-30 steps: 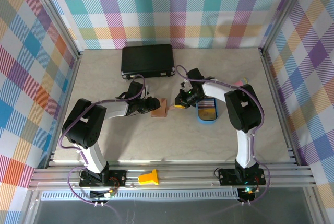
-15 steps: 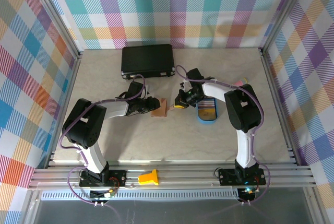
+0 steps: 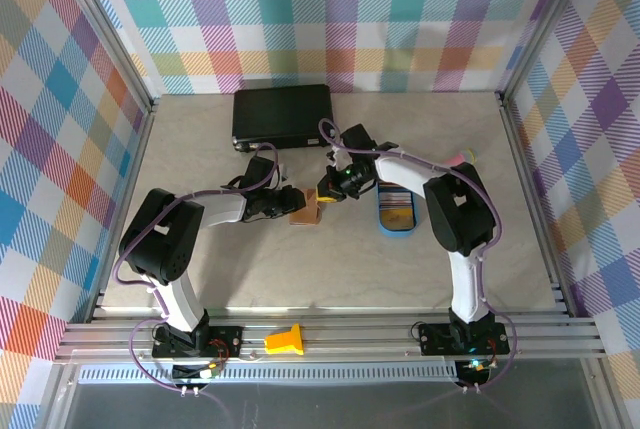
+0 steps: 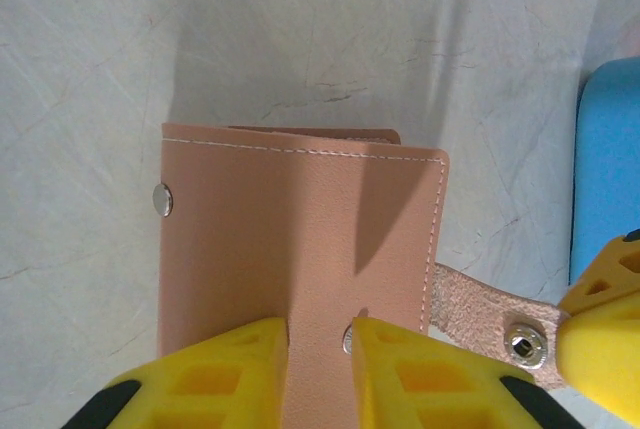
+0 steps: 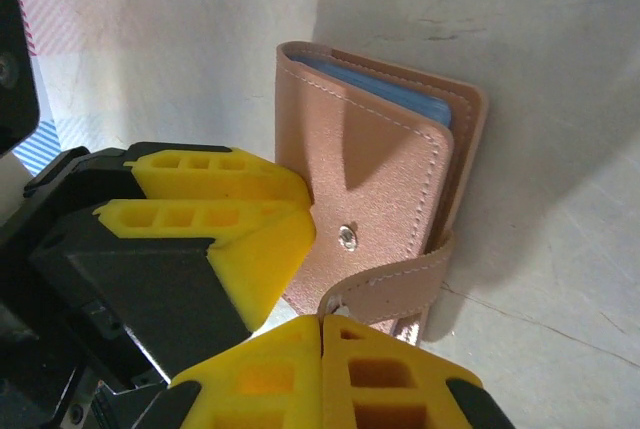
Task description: Put the credit cards into the card holder
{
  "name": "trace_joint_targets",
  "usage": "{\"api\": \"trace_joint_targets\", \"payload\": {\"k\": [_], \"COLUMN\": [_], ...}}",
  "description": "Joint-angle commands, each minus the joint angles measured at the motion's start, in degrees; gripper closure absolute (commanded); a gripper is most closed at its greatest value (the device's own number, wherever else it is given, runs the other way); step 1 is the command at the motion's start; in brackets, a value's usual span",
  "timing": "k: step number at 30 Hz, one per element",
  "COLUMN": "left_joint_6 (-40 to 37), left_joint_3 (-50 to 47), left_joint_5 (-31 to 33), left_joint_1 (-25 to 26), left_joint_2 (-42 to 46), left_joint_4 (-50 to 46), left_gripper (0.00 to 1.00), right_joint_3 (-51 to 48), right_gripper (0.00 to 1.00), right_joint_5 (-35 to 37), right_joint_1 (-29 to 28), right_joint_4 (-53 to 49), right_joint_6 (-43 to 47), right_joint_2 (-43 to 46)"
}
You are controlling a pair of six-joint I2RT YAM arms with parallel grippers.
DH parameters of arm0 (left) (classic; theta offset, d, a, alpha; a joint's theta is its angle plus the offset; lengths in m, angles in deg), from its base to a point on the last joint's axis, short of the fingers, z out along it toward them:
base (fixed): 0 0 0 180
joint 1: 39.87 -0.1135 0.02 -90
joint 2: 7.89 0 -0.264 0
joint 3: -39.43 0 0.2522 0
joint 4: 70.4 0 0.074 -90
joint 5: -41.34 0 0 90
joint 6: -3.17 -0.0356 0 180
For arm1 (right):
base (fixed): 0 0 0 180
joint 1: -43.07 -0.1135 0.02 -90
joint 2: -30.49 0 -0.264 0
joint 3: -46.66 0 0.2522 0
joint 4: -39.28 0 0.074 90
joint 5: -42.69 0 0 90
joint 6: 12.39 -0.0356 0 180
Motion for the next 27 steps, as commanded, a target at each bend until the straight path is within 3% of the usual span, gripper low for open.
{"api": "trace_joint_targets", "payload": {"k": [1, 27], "left_joint_6": [-0.9, -1.5], "left_joint_3": [0.8, 1.0], "left_joint_5": [-1.0, -1.3], "left_joint_1": [0.1, 0.0], "left_joint_2": [-2.0, -2.1], "left_joint_4": [-3.7, -3.8], "left_gripper": [0.78, 0.78], "right_joint_3": [2.5, 10.4], "right_gripper": [1.0, 1.0], "right_joint_5": [-1.9, 1.1], "right_joint_1": [-0.5, -2.7], "right_joint_4": [0.0, -9.5], "right_joint_6": [-0.7, 0.7], "right_joint_2": [-1.8, -8.9]}}
